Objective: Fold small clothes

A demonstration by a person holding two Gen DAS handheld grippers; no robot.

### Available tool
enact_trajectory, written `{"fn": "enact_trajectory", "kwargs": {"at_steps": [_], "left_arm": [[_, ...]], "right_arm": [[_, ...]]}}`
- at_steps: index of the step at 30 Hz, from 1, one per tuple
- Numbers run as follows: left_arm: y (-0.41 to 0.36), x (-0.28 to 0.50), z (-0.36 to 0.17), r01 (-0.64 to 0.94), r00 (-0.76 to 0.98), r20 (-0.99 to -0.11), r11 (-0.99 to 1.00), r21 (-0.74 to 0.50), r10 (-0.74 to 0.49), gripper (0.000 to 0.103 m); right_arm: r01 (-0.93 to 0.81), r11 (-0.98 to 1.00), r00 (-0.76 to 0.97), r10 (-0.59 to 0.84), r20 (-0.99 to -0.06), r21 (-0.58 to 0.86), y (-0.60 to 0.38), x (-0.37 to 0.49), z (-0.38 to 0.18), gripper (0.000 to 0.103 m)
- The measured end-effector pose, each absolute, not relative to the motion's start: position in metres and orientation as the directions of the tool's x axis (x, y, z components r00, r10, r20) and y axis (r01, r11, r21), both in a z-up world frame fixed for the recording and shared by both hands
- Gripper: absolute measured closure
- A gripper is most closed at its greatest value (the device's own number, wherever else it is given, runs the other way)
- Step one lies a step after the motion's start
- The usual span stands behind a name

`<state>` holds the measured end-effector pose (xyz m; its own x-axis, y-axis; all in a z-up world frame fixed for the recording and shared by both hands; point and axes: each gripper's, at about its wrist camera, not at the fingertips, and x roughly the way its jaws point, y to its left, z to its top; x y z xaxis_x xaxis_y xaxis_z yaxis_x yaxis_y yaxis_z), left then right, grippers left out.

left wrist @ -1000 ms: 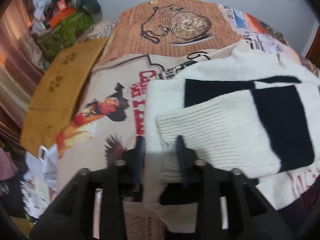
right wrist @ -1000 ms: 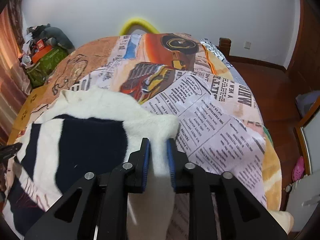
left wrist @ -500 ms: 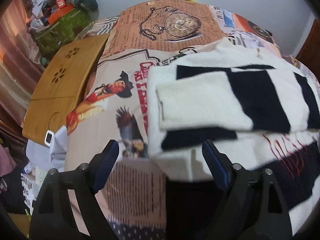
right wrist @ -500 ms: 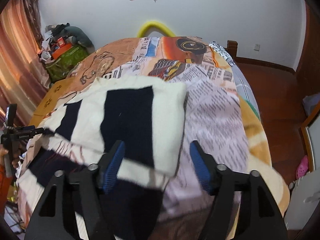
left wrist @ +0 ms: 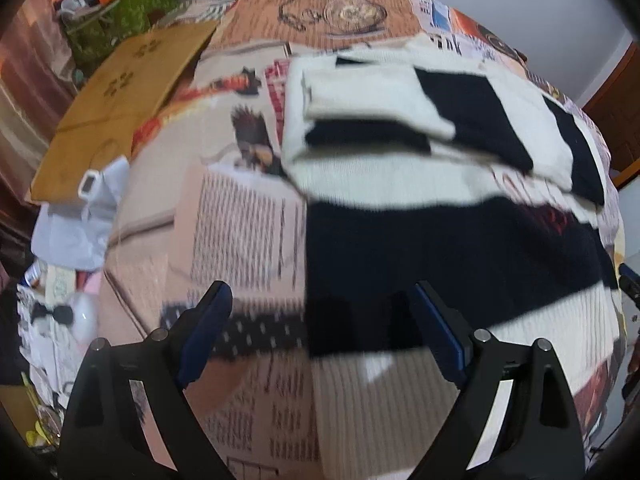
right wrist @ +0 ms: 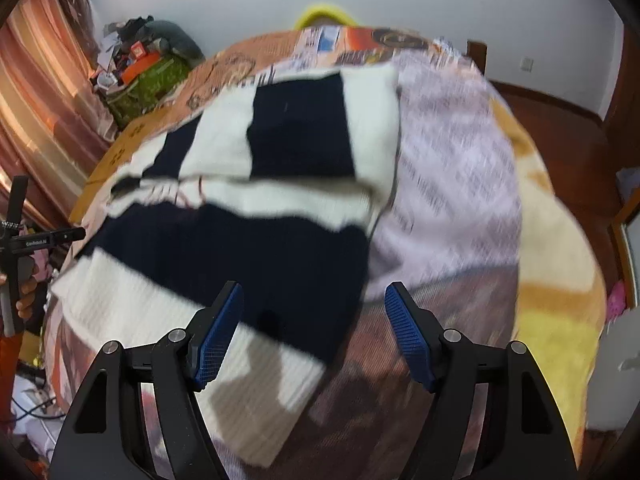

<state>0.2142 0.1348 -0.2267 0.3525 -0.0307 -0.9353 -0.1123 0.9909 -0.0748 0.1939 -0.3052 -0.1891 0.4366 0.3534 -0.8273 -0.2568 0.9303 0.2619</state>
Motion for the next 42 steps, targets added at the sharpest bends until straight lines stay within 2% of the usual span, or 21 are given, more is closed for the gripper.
{"fn": "enact_trajectory", "kwargs": {"at_steps": [3,5,6,9,12,16,19,20,25,31,35,42], "left_arm": [[0.133,0.198,-0.232,-0.129,0.353,-0.936,0.990,-0.061,-0.012,0.015],[0.133,0.191,-0.238,-0.138,0.338,-0.940,0.986,-0.097,-0.046,0.027],[0.134,0.190,-0.239,-0.142,0.338,-0.939,0.983,-0.114,-0.060,0.030],[0.136,0.183,-0.239,-0.160,0.349,-0.931,0.972,-0.175,-0.110,0.036],[0.135,0.175,-0.241,-0.163,0.365,-0.920,0.963,-0.214,-0.143,0.044],[0.130,0.171,-0.238,-0.147,0.371,-0.910,0.956,-0.255,-0.186,0.068],[0.125,0.172,-0.233,-0.127,0.371,-0.906,0.956,-0.266,-0.203,0.089],[0.123,0.172,-0.230,-0.122,0.374,-0.906,0.958,-0.260,-0.198,0.091],[0.123,0.175,-0.211,-0.118,0.421,-0.890,0.963,-0.242,-0.172,0.093],[0.124,0.195,-0.163,-0.101,0.529,-0.833,0.962,-0.252,-0.163,0.095],[0.118,0.226,-0.138,-0.078,0.591,-0.798,0.977,-0.198,-0.115,0.096],[0.124,0.286,-0.125,-0.113,0.632,-0.774,0.984,-0.138,-0.035,0.097]], "right_arm": [[-0.249,0.921,0.399,0.380,-0.834,0.300,-0.303,0.187,-0.200,0.033],[-0.245,0.916,0.378,0.392,-0.839,0.317,-0.301,0.183,-0.207,0.033],[-0.241,0.915,0.377,0.396,-0.837,0.324,-0.301,0.182,-0.209,0.035],[-0.241,0.910,0.396,0.410,-0.822,0.338,-0.301,0.174,-0.208,0.044],[-0.244,0.902,0.400,0.429,-0.810,0.357,-0.301,0.170,-0.207,0.060],[-0.255,0.894,0.401,0.443,-0.801,0.367,-0.299,0.167,-0.206,0.082],[-0.246,0.893,0.411,0.449,-0.794,0.377,-0.300,0.167,-0.203,0.094],[-0.245,0.890,0.419,0.455,-0.786,0.384,-0.302,0.167,-0.200,0.094],[-0.259,0.879,0.466,0.477,-0.745,0.400,-0.303,0.169,-0.181,0.096],[-0.300,0.886,0.549,0.463,-0.696,0.353,-0.295,0.184,-0.151,0.096],[-0.328,0.885,0.584,0.465,-0.665,0.331,-0.290,0.203,-0.133,0.096],[-0.331,0.893,0.631,0.449,-0.633,0.304,-0.281,0.255,-0.112,0.097]]}}
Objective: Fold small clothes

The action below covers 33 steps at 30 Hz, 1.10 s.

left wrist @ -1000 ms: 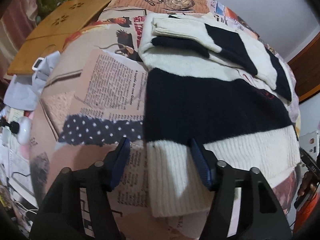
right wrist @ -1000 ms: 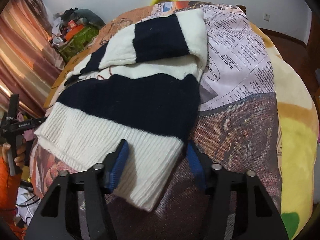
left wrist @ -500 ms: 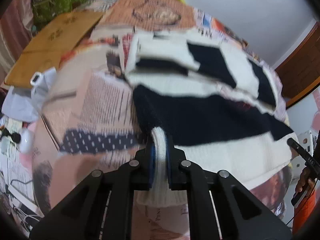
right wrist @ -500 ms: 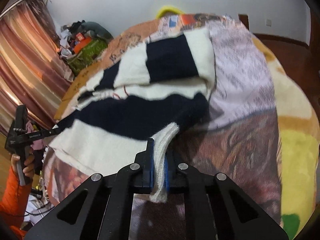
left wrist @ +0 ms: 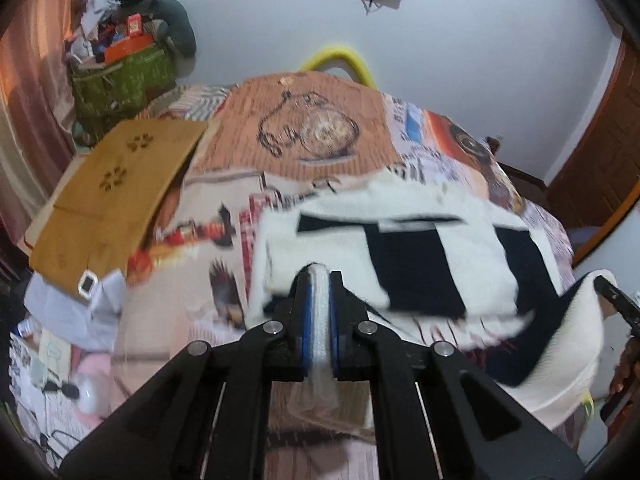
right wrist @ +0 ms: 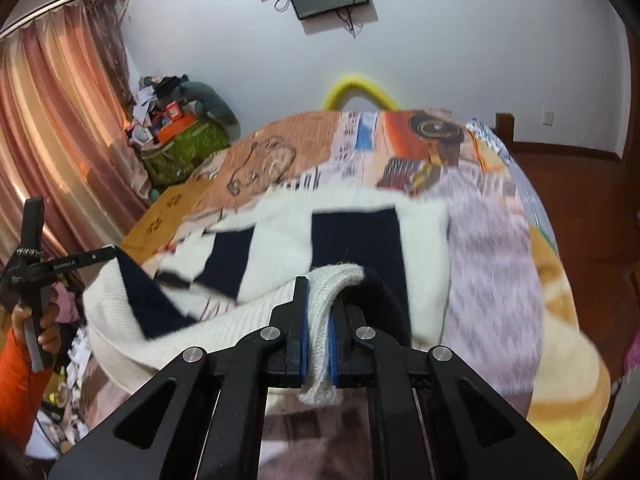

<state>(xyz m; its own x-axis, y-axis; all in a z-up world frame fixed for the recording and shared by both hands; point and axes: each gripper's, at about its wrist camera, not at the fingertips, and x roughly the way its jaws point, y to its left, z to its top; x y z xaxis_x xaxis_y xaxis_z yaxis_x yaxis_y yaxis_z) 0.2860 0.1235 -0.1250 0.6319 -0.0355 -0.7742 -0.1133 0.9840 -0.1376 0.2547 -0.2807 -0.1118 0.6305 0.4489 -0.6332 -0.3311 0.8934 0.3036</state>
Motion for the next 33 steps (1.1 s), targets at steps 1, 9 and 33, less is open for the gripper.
{"fn": "enact_trajectory", "kwargs": {"at_steps": [1,9,33], "left_arm": [[0.126,0.299,-0.124,-0.123,0.639,-0.769,0.983,-0.135,-0.026,0.097],[0.139,0.370,-0.143,-0.170,0.631,-0.776,0.980,-0.105,0.026,0.097],[0.177,0.416,-0.162,-0.302,0.579,-0.806,0.951,-0.067,0.127,0.088]], "right_arm": [[-0.323,0.898,0.636,0.440,-0.634,0.300,-0.280,0.265,-0.111,0.097],[-0.230,0.924,0.611,0.382,-0.694,0.306,-0.281,0.342,-0.132,0.097],[-0.252,0.912,0.552,0.410,-0.726,0.324,-0.290,0.387,-0.127,0.085]]}}
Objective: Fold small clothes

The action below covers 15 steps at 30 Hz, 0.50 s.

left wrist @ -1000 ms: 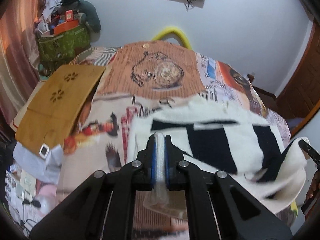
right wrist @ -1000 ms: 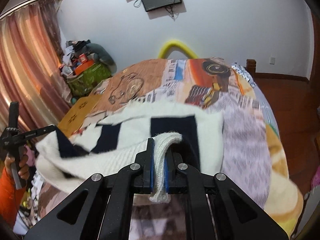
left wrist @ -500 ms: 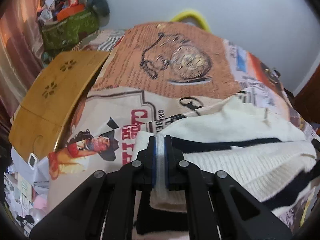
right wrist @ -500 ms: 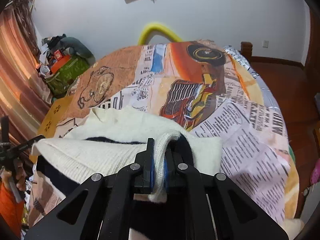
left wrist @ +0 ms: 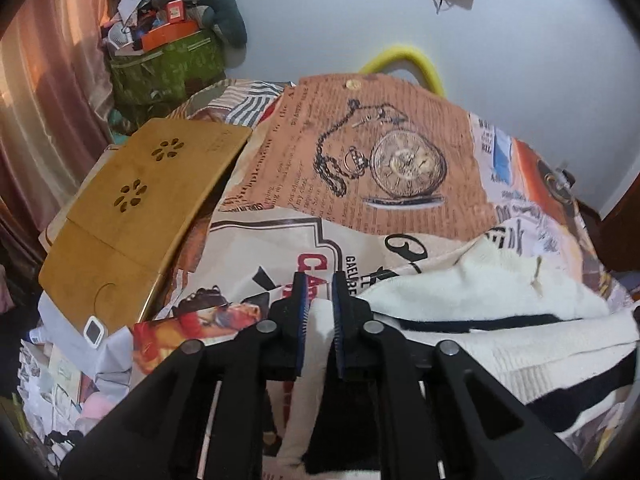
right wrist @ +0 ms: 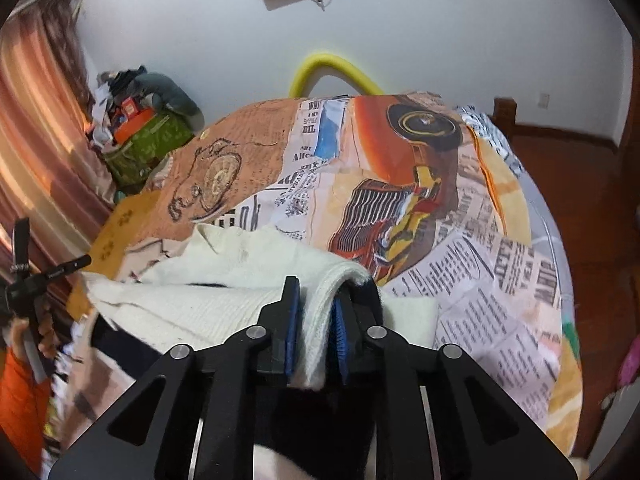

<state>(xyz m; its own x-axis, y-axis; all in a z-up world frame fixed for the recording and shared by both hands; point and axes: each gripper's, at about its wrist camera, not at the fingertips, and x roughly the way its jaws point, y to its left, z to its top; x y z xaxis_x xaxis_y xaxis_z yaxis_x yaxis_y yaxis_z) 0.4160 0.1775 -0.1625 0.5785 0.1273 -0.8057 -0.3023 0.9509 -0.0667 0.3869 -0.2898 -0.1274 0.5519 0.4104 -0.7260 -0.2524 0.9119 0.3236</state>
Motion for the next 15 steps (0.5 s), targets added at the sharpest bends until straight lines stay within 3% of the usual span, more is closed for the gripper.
{"fn": "enact_trajectory", "kwargs": {"at_steps": [2,3,4,7,11,15], "left_arm": [[0.183,0.408,-0.156,-0.312,0.582,-0.802,0.948,-0.066,0.136,0.074],[0.185,0.404,-0.155,-0.313,0.584,-0.799,0.948,-0.055,0.146,0.070],[0.185,0.403,-0.155,-0.313,0.584,-0.797,0.949,-0.048,0.153,0.064],[0.188,0.395,-0.161,-0.311,0.566,-0.805,0.950,-0.009,0.178,0.061],[0.191,0.389,-0.175,-0.304,0.546,-0.821,0.953,-0.013,0.163,0.046],[0.187,0.391,-0.194,-0.283,0.509,-0.848,0.959,-0.006,0.146,0.046]], "right_arm": [[-0.217,0.927,0.588,0.373,-0.717,0.304,-0.296,0.383,-0.121,0.069],[-0.200,0.937,0.623,0.347,-0.700,0.287,-0.301,0.380,-0.115,0.051],[-0.200,0.938,0.644,0.344,-0.683,0.283,-0.305,0.378,-0.110,0.040],[-0.216,0.933,0.649,0.357,-0.671,0.288,-0.310,0.375,-0.103,0.039],[-0.247,0.944,0.650,0.329,-0.685,0.218,-0.308,0.369,-0.107,0.039],[-0.256,0.947,0.624,0.316,-0.714,0.195,-0.307,0.370,-0.124,0.037]]}}
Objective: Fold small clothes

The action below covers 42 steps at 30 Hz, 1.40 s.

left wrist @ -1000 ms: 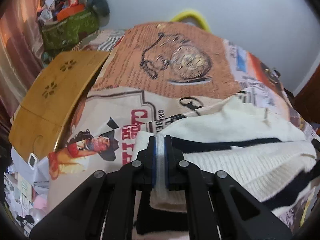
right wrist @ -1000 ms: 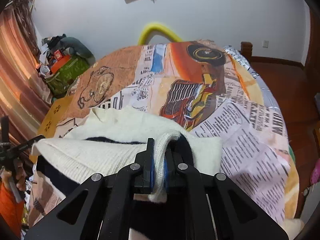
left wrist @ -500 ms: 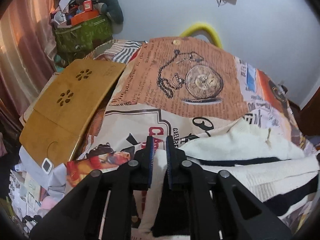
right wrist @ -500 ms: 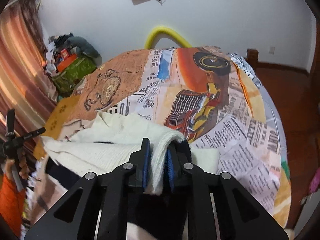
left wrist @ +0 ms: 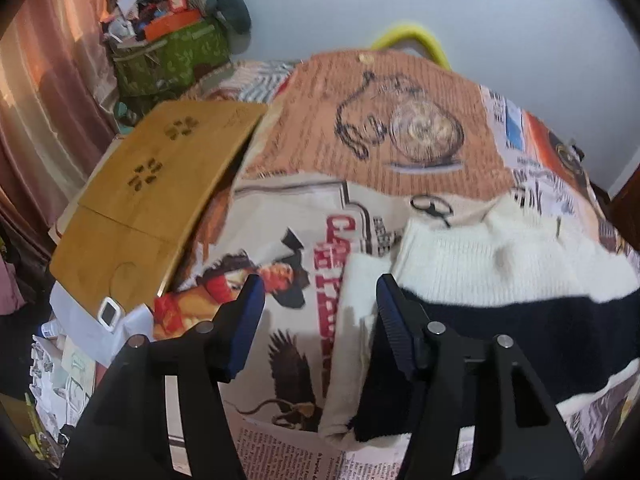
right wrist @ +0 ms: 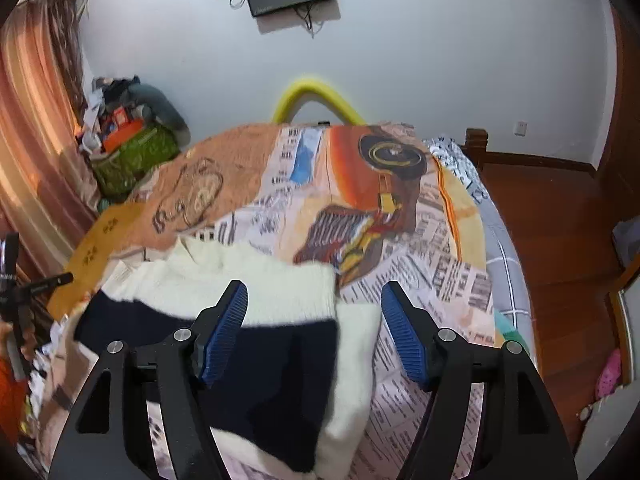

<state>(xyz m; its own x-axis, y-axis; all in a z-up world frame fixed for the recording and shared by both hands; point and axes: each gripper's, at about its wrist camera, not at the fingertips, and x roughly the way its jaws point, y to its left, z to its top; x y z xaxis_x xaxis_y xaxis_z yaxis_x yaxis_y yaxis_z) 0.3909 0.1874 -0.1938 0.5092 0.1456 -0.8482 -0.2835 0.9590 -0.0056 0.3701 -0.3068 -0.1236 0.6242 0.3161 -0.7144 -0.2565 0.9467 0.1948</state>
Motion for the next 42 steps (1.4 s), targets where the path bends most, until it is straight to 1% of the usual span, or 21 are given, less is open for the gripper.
{"fn": "enact_trajectory", "kwargs": {"at_steps": [8,9,10,11,12,13,14,15,16,24,25,27,30,32,36,39,41,42], "left_arm": [[0.164,0.422,-0.234,-0.210,0.451,-0.890,0.977,-0.035,0.066,0.046],[0.161,0.428,-0.239,-0.210,0.442,-0.895,0.977,-0.044,0.055,0.046],[0.160,0.434,-0.244,-0.211,0.431,-0.902,0.976,-0.056,0.041,0.047],[0.158,0.439,-0.248,-0.213,0.424,-0.905,0.975,-0.066,0.031,0.053],[0.157,0.443,-0.251,-0.211,0.421,-0.907,0.975,-0.073,0.023,0.057],[0.155,0.447,-0.255,-0.206,0.419,-0.908,0.976,-0.075,0.019,0.068],[0.152,0.451,-0.257,-0.196,0.422,-0.907,0.978,-0.078,0.013,0.084],[0.149,0.453,-0.258,-0.184,0.430,-0.903,0.980,-0.074,0.013,0.091],[0.147,0.454,-0.258,-0.183,0.439,-0.898,0.981,-0.065,0.023,0.093],[0.157,0.447,-0.236,-0.252,0.546,-0.823,0.967,0.020,0.160,0.098],[0.161,0.444,-0.233,-0.279,0.551,-0.813,0.960,0.036,0.191,0.103],[0.170,0.441,-0.233,-0.339,0.546,-0.788,0.935,0.103,0.284,0.103],[0.185,0.440,-0.244,-0.340,0.513,-0.822,0.938,0.071,0.248,0.103],[0.189,0.438,-0.249,-0.309,0.501,-0.838,0.949,0.058,0.215,0.103],[0.181,0.430,-0.240,-0.242,0.514,-0.844,0.970,0.026,0.152,0.102],[0.169,0.422,-0.220,-0.193,0.548,-0.831,0.981,-0.010,0.099,0.099],[0.158,0.419,-0.208,-0.162,0.565,-0.822,0.986,-0.031,0.066,0.095],[0.154,0.419,-0.203,-0.146,0.572,-0.819,0.988,-0.043,0.048,0.094]], "right_arm": [[-0.265,0.947,0.580,0.306,-0.755,0.181,-0.294,0.385,-0.156,0.037],[-0.263,0.948,0.579,0.305,-0.756,0.180,-0.293,0.385,-0.157,0.039],[-0.266,0.947,0.571,0.306,-0.762,0.180,-0.291,0.389,-0.161,0.042],[-0.271,0.946,0.563,0.308,-0.767,0.180,-0.290,0.392,-0.164,0.047],[-0.278,0.944,0.548,0.307,-0.779,0.176,-0.288,0.395,-0.168,0.059],[-0.281,0.944,0.534,0.302,-0.790,0.171,-0.285,0.398,-0.173,0.072],[-0.282,0.945,0.534,0.297,-0.792,0.165,-0.285,0.399,-0.175,0.079],[-0.284,0.946,0.541,0.292,-0.789,0.155,-0.284,0.400,-0.176,0.089],[-0.290,0.945,0.550,0.294,-0.782,0.151,-0.284,0.399,-0.176,0.091],[-0.317,0.946,0.654,0.267,-0.708,0.064,-0.283,0.389,-0.159,0.094],[-0.314,0.947,0.664,0.270,-0.698,0.068,-0.284,0.388,-0.157,0.094],[-0.307,0.951,0.670,0.247,-0.700,0.042,-0.282,0.390,-0.161,0.094],[-0.297,0.955,0.640,0.219,-0.737,0.025,-0.280,0.395,-0.173,0.094],[-0.297,0.955,0.613,0.192,-0.766,0.002,-0.279,0.397,-0.181,0.094],[-0.310,0.949,0.616,0.157,-0.772,-0.054,-0.271,0.392,-0.171,0.092],[-0.299,0.951,0.648,0.147,-0.748,-0.073,-0.267,0.385,-0.151,0.088],[-0.314,0.948,0.668,0.178,-0.723,-0.057,-0.265,0.378,-0.139,0.082],[-0.326,0.944,0.678,0.199,-0.707,-0.046,-0.262,0.374,-0.132,0.072]]}}
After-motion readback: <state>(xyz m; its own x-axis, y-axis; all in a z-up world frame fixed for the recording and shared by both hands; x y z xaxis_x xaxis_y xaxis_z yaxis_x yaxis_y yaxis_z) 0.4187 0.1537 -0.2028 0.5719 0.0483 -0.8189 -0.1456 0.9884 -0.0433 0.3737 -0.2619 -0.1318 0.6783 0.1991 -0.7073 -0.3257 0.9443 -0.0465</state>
